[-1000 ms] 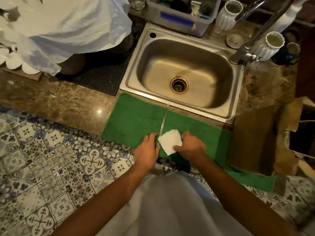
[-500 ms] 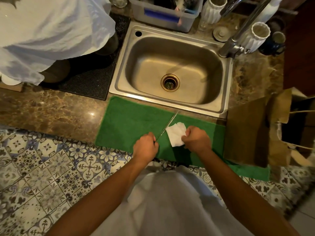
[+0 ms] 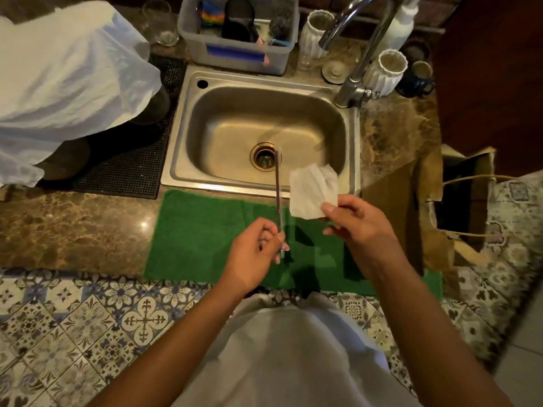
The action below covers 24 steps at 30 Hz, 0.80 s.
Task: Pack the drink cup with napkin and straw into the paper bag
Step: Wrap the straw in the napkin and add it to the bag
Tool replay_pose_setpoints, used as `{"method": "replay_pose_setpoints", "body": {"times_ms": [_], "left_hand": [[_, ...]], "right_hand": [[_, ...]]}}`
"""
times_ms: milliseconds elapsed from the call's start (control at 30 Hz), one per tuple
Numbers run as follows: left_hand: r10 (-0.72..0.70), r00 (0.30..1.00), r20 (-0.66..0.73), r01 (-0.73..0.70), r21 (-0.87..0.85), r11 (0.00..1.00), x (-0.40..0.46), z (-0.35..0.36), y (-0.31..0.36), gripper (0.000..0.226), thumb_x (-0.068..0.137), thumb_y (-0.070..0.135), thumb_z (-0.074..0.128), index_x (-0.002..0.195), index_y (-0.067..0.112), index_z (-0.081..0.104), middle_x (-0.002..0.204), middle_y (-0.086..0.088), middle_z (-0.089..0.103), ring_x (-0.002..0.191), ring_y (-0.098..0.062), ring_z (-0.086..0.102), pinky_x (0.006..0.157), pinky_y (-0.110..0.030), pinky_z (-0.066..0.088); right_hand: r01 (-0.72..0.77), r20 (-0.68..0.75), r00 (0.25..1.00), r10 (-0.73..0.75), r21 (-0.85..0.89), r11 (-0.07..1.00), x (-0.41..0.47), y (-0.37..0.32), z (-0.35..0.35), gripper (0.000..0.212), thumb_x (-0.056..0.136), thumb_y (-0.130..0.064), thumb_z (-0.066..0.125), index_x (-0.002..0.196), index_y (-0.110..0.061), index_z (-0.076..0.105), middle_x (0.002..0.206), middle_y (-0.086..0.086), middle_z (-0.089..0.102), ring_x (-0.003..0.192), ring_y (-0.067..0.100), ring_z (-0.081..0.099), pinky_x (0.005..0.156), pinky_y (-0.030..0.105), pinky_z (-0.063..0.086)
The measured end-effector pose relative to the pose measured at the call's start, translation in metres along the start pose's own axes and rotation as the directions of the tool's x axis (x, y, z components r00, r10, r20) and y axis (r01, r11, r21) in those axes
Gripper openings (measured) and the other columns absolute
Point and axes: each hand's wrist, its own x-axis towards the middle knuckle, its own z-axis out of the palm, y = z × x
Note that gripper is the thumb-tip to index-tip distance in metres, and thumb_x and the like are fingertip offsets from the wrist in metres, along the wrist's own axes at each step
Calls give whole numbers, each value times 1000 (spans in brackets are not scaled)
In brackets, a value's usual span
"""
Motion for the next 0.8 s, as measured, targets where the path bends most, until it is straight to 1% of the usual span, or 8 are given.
{"method": "replay_pose_setpoints", "body": {"times_ms": [133,233,333,433,567,667,733,800], "left_hand": [[126,991,35,-121,-121,985,-7,15,53,4,96,6,64,95,6,61,75,4,75,59,-19,66,58,-24,54],[228,971,65,-215,-164,963,-16,34,91,5,95,4,65,96,8,62,77,3,74,67,-29,67,61,-33,57],[311,948,69,-299,-137,944,-23,60,114,4,96,6,65,98,9,63,79,-6,72,65,-24,67,60,-33,57],[323,946,29,-321,-49,946,-27,88,128,10,95,10,67,94,18,63,79,0,72,67,-10,68,61,-23,55],[368,930,10,-368,72,927,-31,122,145,4,96,15,66,97,19,64,81,4,72,71,-7,70,64,-18,53],[456,890,11,-453,139,881,-28,149,157,6,97,14,64,100,18,62,81,4,69,73,-10,70,65,-14,50],[517,855,29,-514,171,841,-26,168,165,3,98,14,64,97,14,61,78,0,67,69,-16,68,61,-19,50],[515,857,20,-513,134,848,-26,186,171,2,97,14,65,98,14,63,80,1,66,69,-19,63,60,-27,52]], "right_hand": [[117,102,985,-136,174,978,-34,-41,-8,25,77,-20,74,99,-9,68,70,-1,67,62,9,60,61,22,52],[212,89,971,-224,125,969,-45,-60,-23,33,73,-27,78,101,-12,69,81,4,70,70,15,65,64,25,55],[260,76,962,-264,56,964,-42,-71,-42,36,76,-21,77,108,-10,66,89,6,73,77,16,68,64,26,55],[265,118,958,-263,-8,964,-40,-81,-70,40,80,-21,75,117,-10,65,95,12,76,84,19,71,68,28,57],[366,141,927,-347,-152,918,-47,-97,-111,32,84,-23,73,112,-9,72,96,10,78,84,13,74,72,22,57],[410,140,910,-389,-186,893,-47,-108,-136,22,88,-20,74,107,-9,75,91,8,78,78,17,73,71,23,59],[437,129,899,-419,-180,881,-44,-113,-155,13,90,-16,74,101,-9,75,77,4,73,63,12,64,62,20,52],[456,118,889,-442,-170,873,-40,-118,-174,7,91,-14,73,96,-9,75,69,-6,67,59,2,59,59,16,47]]}}
